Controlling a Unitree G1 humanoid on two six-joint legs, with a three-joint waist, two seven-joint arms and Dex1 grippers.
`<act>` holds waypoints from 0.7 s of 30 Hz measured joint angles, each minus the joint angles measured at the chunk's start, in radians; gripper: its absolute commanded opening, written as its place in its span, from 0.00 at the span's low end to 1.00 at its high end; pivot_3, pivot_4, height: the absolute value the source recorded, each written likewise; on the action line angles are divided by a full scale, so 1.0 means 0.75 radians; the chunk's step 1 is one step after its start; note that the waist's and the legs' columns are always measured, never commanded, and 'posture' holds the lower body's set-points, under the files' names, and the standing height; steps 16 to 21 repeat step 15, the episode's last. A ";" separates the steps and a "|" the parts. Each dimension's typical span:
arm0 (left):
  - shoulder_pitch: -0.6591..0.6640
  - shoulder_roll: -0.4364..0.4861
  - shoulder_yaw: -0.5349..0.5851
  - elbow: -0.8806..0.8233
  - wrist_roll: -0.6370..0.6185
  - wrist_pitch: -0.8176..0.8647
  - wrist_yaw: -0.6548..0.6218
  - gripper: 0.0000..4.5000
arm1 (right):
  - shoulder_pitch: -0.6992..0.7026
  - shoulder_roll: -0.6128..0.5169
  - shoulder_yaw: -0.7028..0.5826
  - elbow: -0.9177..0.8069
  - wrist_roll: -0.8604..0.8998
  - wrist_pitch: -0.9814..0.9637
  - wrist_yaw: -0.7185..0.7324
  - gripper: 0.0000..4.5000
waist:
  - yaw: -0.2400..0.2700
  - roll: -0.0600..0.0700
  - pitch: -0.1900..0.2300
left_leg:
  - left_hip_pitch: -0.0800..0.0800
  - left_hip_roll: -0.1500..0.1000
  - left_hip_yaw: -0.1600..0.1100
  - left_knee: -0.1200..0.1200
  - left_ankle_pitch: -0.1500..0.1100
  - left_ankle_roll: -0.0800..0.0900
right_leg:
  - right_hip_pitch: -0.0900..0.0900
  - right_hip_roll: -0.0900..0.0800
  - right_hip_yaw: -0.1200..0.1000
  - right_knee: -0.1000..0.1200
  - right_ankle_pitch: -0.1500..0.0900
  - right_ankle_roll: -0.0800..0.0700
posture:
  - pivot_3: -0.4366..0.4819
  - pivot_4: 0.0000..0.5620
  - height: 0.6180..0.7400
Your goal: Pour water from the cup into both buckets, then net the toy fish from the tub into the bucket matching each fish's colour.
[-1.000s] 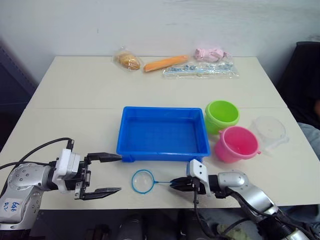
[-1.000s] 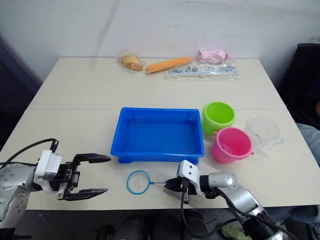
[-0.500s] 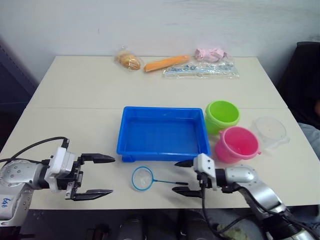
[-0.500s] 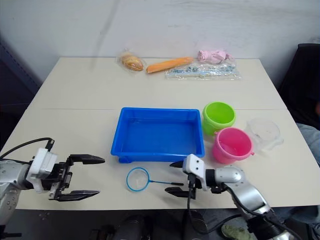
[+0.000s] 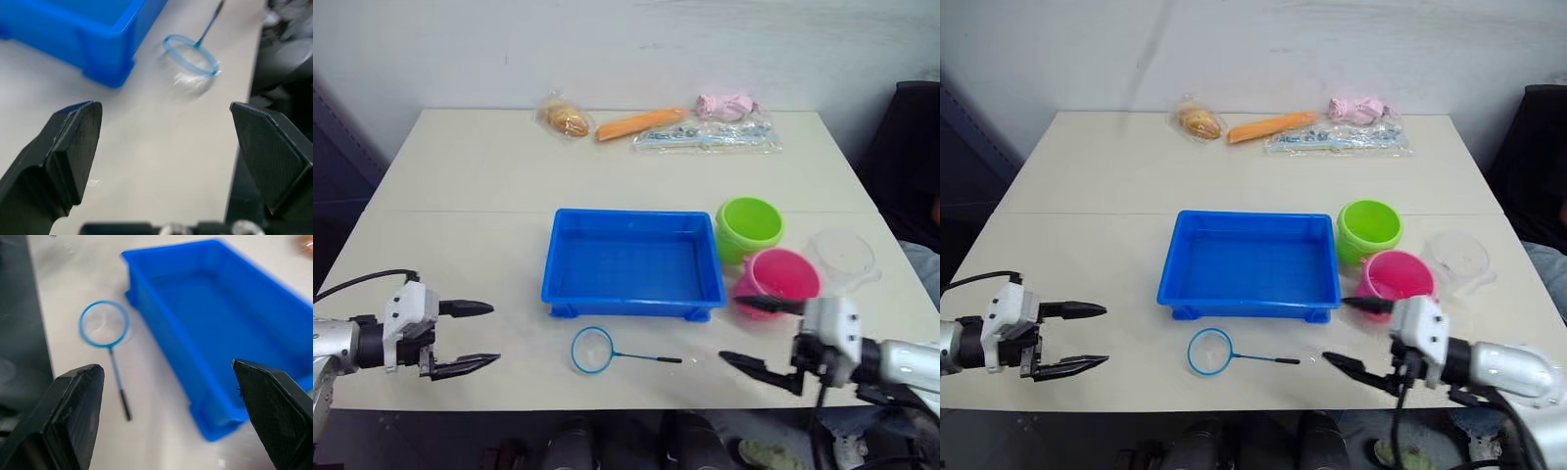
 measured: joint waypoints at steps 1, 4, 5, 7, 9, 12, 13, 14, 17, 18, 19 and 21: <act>-0.003 -0.003 0.003 0.027 0.024 -0.041 0.008 1.00 | 0.034 -0.016 -0.073 -0.006 0.040 0.015 0.023 0.98 | 0.001 0.000 0.000 | 0.000 0.000 0.000 0.000 0.000 0.000 | 0.000 0.000 0.000 0.000 0.000 0.000 | 0.48 0.27 1.00; -0.011 -0.015 0.014 0.162 0.092 -0.175 0.029 1.00 | 0.153 -0.078 -0.354 0.069 0.069 -0.012 0.161 0.98 | 0.004 0.000 0.000 | 0.000 -0.001 0.001 -0.001 -0.001 0.002 | 0.001 -0.001 0.000 -0.003 0.001 0.001 | 0.48 0.27 1.00; -0.016 -0.022 0.015 0.205 0.102 -0.205 0.038 1.00 | 0.161 -0.092 -0.418 0.124 0.059 -0.041 0.204 0.98 | 0.003 -0.002 -0.001 | 0.000 -0.001 0.001 -0.001 -0.001 0.003 | 0.002 -0.001 0.000 -0.004 0.001 0.001 | 0.48 0.27 1.00; -0.063 -0.046 0.013 0.284 0.126 -0.260 0.064 1.00 | 0.164 -0.119 -0.461 0.228 0.025 -0.111 0.278 0.98 | 0.004 -0.003 -0.002 | 0.001 -0.001 0.001 -0.001 -0.002 0.003 | 0.002 -0.001 0.000 -0.004 0.001 0.002 | 0.48 0.27 1.00; -0.123 -0.074 0.008 0.357 0.155 -0.314 0.112 1.00 | 0.113 -0.123 -0.438 0.344 -0.023 -0.189 0.314 0.98 | 0.002 -0.003 -0.002 | 0.001 -0.001 0.001 -0.001 -0.002 0.003 | 0.002 -0.001 0.000 -0.003 0.001 0.002 | 0.48 0.27 1.00; -0.163 -0.107 0.002 0.399 0.190 -0.370 0.166 1.00 | -0.004 -0.122 -0.339 0.491 -0.082 -0.287 0.324 0.98 | -0.005 -0.003 -0.002 | 0.002 -0.001 0.002 -0.001 -0.001 0.002 | 0.001 -0.001 0.001 -0.001 0.001 0.002 | 0.48 0.27 1.00; -0.161 -0.108 0.000 0.399 0.193 -0.380 0.169 1.00 | -0.025 -0.122 -0.313 0.509 -0.095 -0.306 0.323 0.98 | -0.008 -0.003 -0.002 | 0.002 0.000 0.003 -0.002 -0.001 0.001 | 0.000 -0.001 0.001 0.003 0.001 0.002 | 0.48 0.27 1.00; -0.160 -0.108 0.001 0.398 0.193 -0.388 0.171 1.00 | -0.038 -0.121 -0.293 0.516 -0.105 -0.318 0.322 0.98 | -0.009 -0.003 -0.002 | 0.002 0.000 0.003 -0.003 0.000 0.000 | -0.001 -0.001 0.001 0.005 0.001 0.001 | 0.48 0.27 1.00; -0.156 -0.108 0.002 0.398 0.192 -0.396 0.170 1.00 | -0.058 -0.120 -0.271 0.522 -0.110 -0.332 0.317 0.98 | -0.009 -0.003 -0.002 | 0.002 0.000 0.004 -0.003 0.001 -0.001 | -0.001 0.000 0.000 0.006 0.001 0.001 | 0.48 0.27 1.00; -0.156 -0.108 0.002 0.398 0.192 -0.396 0.170 1.00 | -0.058 -0.120 -0.271 0.522 -0.110 -0.332 0.317 0.98 | -0.009 -0.003 -0.002 | 0.002 0.000 0.004 -0.003 0.001 -0.001 | -0.001 0.000 0.000 0.006 0.001 0.001 | 0.48 0.27 1.00; -0.156 -0.108 0.002 0.398 0.192 -0.396 0.170 1.00 | -0.058 -0.120 -0.271 0.522 -0.110 -0.332 0.317 0.98 | -0.009 -0.003 -0.002 | 0.002 0.000 0.004 -0.003 0.001 -0.001 | -0.001 0.000 0.000 0.006 0.001 0.001 | 0.48 0.27 1.00; -0.156 -0.108 0.002 0.398 0.192 -0.396 0.170 1.00 | -0.058 -0.120 -0.271 0.522 -0.110 -0.332 0.317 0.98 | -0.009 -0.003 -0.002 | 0.002 0.000 0.004 -0.003 0.001 -0.001 | -0.001 0.000 0.000 0.006 0.001 0.001 | 0.48 0.27 1.00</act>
